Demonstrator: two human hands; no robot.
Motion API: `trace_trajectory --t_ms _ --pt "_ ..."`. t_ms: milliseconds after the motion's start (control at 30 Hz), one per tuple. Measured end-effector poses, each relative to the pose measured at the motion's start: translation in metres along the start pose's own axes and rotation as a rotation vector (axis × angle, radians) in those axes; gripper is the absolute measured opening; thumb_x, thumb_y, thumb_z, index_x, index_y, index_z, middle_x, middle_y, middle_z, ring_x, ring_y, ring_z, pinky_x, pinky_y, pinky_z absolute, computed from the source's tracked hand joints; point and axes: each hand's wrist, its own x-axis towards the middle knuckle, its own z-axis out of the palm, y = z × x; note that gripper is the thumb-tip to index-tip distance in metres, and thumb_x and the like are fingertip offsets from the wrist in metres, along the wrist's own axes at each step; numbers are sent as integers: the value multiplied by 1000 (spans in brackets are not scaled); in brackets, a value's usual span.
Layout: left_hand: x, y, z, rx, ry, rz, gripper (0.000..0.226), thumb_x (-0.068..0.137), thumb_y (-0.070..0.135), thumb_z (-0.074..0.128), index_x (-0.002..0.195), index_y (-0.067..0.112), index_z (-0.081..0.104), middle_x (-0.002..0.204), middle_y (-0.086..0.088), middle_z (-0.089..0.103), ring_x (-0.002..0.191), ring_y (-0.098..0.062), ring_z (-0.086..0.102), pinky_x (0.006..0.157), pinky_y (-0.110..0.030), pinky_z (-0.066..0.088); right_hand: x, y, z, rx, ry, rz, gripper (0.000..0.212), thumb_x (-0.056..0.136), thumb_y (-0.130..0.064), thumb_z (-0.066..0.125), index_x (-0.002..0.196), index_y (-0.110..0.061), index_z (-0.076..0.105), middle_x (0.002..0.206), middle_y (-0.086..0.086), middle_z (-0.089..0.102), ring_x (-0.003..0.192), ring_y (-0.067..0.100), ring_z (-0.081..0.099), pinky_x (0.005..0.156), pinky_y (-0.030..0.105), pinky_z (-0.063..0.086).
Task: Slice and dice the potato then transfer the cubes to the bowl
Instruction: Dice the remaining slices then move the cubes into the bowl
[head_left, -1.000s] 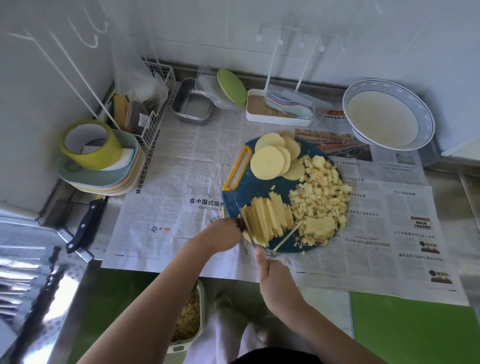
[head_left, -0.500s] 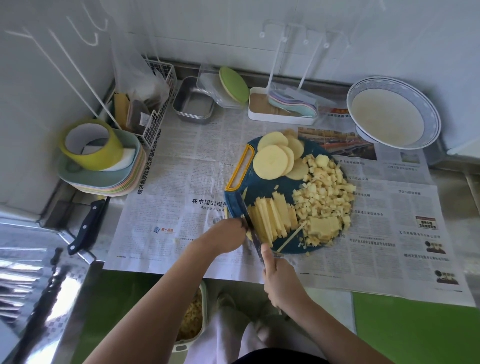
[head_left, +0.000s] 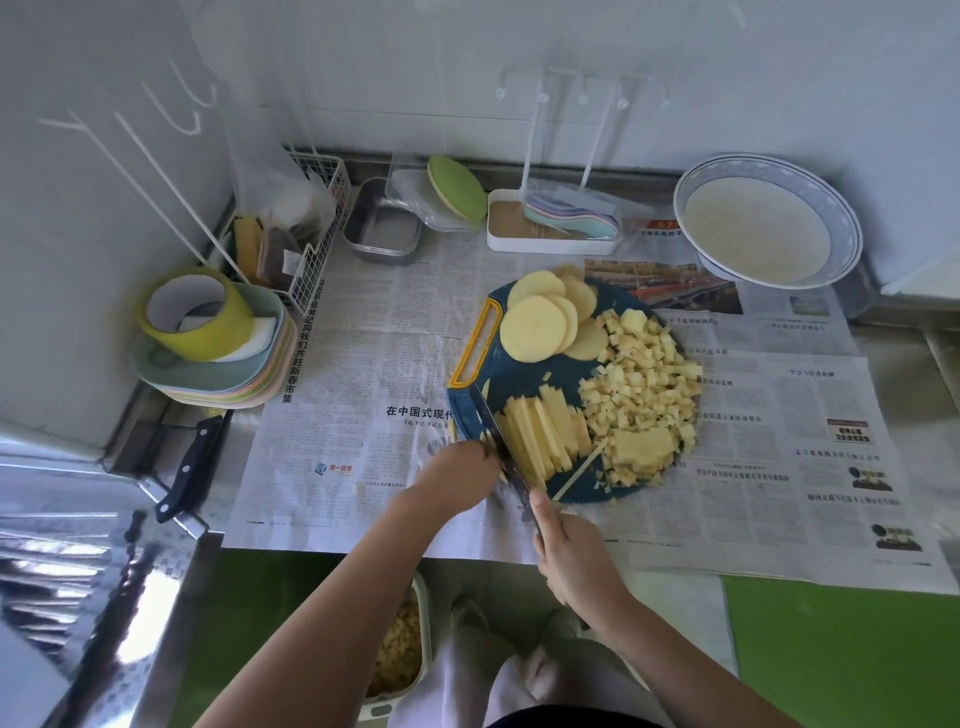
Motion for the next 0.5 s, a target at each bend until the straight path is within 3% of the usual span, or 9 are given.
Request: trace_trajectory --t_ms 133,267,333,433,500 --pt "0 6 -7 -36 0 -49 36 93 -11 36 126 -4 47 119 -19 57 107 -32 57 77 -33 45 -7 -5 -15 246 -120 81 62 92 -62 33 59 -11 42 44 2 39 35 14 36 39 23 33" --pt "5 1 -1 -170 36 -87 34 93 -10 36 122 -2 50 119 -18 57 111 -32 55 84 -36 45 -10 -15 -32 434 -194 137 64 89 -67 35 55 -14 42 45 4 36 36 18 33 39 24 32" --pt "1 -1 -2 -417 22 -193 28 97 -1 35 116 2 55 112 -15 60 105 -30 57 80 -33 43 -9 -18 -40 522 -182 177 64 87 -68 37 52 -15 43 45 4 35 36 18 31 39 23 30" --pt "-5 -20 3 -925 153 -541 26 97 16 43 78 5 55 74 -8 58 69 -22 54 62 -28 42 -7 -20 -47 585 -152 177 64 78 -72 39 52 -14 45 45 5 35 35 18 31 39 23 31" --pt "-8 -32 7 -1048 302 -757 33 93 22 54 66 4 54 59 -6 55 51 -16 48 49 -23 40 -7 -20 -50 596 -129 167 63 75 -73 40 54 -14 44 45 5 35 35 18 31 39 23 31"
